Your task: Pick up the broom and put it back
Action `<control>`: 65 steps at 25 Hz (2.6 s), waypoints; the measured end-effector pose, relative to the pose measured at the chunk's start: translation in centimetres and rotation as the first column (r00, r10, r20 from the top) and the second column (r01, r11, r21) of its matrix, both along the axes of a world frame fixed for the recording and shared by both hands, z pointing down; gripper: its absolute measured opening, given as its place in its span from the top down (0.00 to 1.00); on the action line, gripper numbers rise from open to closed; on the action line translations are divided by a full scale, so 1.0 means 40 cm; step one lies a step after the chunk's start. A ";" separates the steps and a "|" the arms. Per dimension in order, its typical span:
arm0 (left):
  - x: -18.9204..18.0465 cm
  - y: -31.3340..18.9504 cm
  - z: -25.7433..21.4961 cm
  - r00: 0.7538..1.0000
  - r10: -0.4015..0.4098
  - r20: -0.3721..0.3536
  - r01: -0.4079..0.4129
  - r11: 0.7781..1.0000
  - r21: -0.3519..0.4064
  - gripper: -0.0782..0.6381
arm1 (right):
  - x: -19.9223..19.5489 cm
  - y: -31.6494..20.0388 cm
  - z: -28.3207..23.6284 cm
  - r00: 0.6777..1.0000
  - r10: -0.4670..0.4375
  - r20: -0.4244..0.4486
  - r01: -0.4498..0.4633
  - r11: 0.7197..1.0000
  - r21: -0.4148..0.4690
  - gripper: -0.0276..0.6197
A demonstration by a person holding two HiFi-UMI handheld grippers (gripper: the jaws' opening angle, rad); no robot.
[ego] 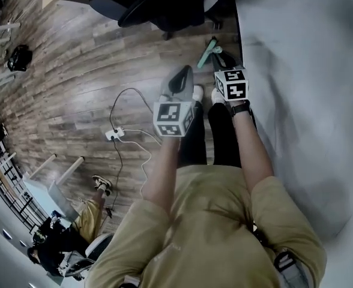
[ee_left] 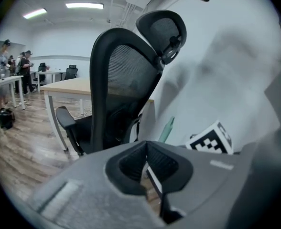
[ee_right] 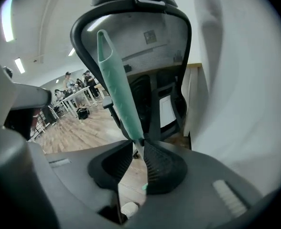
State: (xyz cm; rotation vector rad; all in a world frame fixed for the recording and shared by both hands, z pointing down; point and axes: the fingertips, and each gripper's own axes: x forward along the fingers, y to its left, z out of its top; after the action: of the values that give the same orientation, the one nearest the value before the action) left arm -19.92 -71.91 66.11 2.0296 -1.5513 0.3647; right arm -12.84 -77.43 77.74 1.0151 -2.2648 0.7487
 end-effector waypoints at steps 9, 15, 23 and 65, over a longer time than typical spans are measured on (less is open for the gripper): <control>-0.073 -0.027 0.092 0.999 -0.046 -0.003 0.046 0.998 -0.052 0.89 | -0.153 -0.154 0.139 0.997 -0.075 0.007 0.075 0.997 -0.018 0.84; -0.116 -0.035 0.108 0.997 -0.078 -0.014 0.077 0.995 -0.059 0.89 | -0.279 -0.187 0.206 0.993 -0.116 0.022 0.117 0.992 -0.038 0.84; -0.178 -0.028 0.133 0.995 -0.095 0.003 0.095 0.993 -0.074 0.89 | -0.378 -0.305 0.258 0.988 -0.071 0.136 0.090 0.986 -0.141 0.83; 0.065 -0.100 -0.707 0.985 0.149 0.091 -0.174 0.886 0.430 0.89 | 0.132 -0.039 -1.014 0.966 0.102 0.236 -0.216 0.819 0.531 0.95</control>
State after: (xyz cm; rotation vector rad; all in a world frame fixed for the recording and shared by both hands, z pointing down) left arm -17.32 -75.91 37.84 2.5235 -1.6101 0.1396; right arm -7.57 -78.99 37.18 1.4660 -2.6719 0.2476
